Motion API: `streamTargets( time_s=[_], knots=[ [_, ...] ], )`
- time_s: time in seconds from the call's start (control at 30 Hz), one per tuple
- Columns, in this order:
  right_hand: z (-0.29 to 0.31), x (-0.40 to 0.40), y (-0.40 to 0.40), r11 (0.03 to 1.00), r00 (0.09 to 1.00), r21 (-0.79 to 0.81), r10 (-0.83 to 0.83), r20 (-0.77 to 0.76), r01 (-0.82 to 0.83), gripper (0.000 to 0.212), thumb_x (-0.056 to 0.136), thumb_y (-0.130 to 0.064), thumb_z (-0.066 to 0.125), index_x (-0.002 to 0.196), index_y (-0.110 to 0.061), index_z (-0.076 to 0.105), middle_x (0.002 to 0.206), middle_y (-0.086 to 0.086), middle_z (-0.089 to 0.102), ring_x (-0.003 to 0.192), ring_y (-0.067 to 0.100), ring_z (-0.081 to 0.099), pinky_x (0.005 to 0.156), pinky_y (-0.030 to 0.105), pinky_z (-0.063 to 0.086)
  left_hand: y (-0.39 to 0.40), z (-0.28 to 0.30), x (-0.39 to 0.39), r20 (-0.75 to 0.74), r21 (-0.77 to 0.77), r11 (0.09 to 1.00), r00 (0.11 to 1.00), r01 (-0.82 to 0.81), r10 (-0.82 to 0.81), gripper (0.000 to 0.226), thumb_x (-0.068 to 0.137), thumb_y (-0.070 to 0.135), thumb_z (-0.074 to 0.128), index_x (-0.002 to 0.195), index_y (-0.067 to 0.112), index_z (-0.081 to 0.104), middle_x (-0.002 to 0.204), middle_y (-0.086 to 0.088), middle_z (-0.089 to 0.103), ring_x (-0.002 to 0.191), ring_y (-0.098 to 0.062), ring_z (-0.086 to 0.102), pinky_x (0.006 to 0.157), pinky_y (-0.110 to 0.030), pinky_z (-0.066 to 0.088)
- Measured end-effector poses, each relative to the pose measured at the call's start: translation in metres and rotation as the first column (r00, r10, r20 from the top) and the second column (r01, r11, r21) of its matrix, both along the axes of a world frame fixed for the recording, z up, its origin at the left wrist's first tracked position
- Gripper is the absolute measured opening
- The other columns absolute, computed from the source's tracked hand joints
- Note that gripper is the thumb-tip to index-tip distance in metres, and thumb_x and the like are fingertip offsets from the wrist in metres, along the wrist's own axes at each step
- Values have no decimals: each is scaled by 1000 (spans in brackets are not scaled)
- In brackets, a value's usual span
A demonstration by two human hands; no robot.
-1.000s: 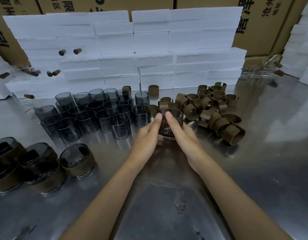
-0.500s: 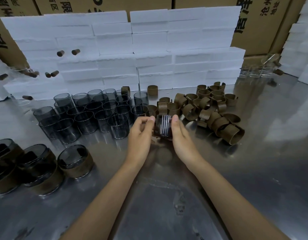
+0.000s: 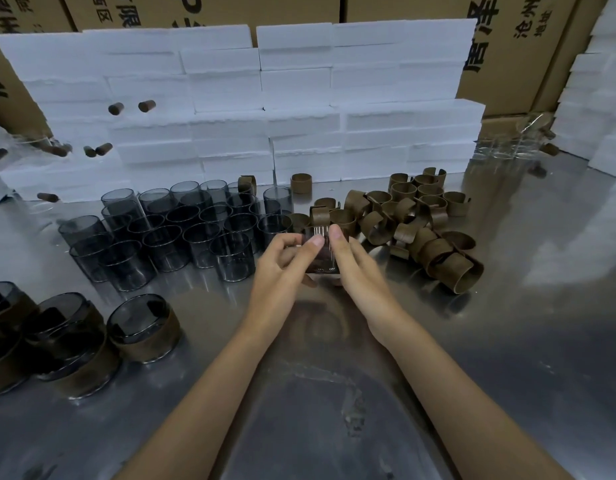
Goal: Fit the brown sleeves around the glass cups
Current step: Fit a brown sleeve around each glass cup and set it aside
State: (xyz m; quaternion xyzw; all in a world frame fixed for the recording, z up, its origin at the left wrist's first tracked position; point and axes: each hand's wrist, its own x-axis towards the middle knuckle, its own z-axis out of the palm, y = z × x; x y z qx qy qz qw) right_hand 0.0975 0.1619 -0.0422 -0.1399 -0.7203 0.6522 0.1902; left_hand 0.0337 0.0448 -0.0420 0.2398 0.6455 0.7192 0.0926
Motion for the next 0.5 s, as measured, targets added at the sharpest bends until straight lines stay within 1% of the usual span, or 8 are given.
streamTargets(
  time_s=[0.07, 0.13, 0.2, 0.27, 0.33, 0.4, 0.43, 0.5],
  knots=[
    [-1, 0, 2, 999, 999, -11, 38, 28, -38, 54, 78, -87, 52, 109, -48, 72, 107, -29, 73, 104, -14, 64, 94, 20, 47, 2, -1, 1, -24, -20, 999, 999, 38, -38, 36, 95, 42, 63, 113, 12, 72, 102, 5, 77, 96, -10, 70, 72, -34, 58],
    [-2, -1, 3, 999, 998, -4, 40, 49, -40, 51, 74, -89, 52, 103, -53, 73, 107, -27, 74, 104, -12, 65, 100, 26, 47, 3, -1, 1, -58, -72, 996, 997, 45, -50, 36, 94, 46, 55, 110, 21, 76, 109, 2, 73, 95, -8, 66, 74, -32, 54],
    [-2, -1, 1, 1000, 998, 1, 26, 50, -26, 44, 77, -92, 46, 96, -60, 71, 100, -38, 70, 97, -23, 60, 93, 18, 43, 2, -3, 0, -101, -120, 992, 994, 24, -37, 33, 94, 54, 56, 103, 30, 76, 110, 5, 65, 89, -1, 61, 79, -24, 49],
    [-3, -1, -1, 1000, 999, 27, -16, 46, 15, 52, 77, -93, 34, 96, -58, 67, 91, -48, 63, 88, -36, 50, 82, 7, 34, 0, -4, -1, -139, -189, 982, 989, 21, -48, 40, 86, 71, 57, 96, 37, 76, 106, 7, 58, 89, 0, 59, 79, -13, 45],
    [-4, -2, -3, 997, 996, 48, -70, 50, 68, 54, 82, -88, 24, 98, -56, 64, 90, -45, 61, 84, -37, 47, 76, 2, 32, 1, -4, -1, -130, -251, 967, 989, 37, -71, 39, 82, 78, 60, 93, 45, 76, 105, 6, 57, 93, -5, 60, 80, -9, 44],
    [-4, -3, -3, 994, 993, 41, -107, 41, 105, 53, 93, -77, 21, 87, -57, 69, 87, -40, 67, 85, -30, 55, 73, -2, 39, 2, -4, -2, -72, -236, 971, 996, 31, -49, 36, 80, 72, 65, 102, 45, 74, 109, 3, 64, 96, -9, 64, 82, -13, 48],
    [-6, -4, -2, 992, 991, 24, -127, 36, 126, 55, 99, -70, 22, 83, -54, 72, 85, -35, 71, 88, -21, 62, 75, 1, 44, 1, -4, -3, -30, -192, 981, 999, 19, -25, 42, 77, 67, 68, 109, 40, 72, 109, 0, 68, 95, -11, 67, 82, -16, 51],
    [-10, -7, 1, 985, 984, 2, -175, 30, 175, 54, 107, -55, 27, 91, -38, 75, 91, -12, 78, 95, 4, 72, 85, 21, 55, -1, -5, -6, 59, -98, 995, 998, -3, 9, 53, 73, 59, 73, 115, 28, 67, 106, -4, 71, 91, -13, 70, 80, -23, 56]
  ],
)
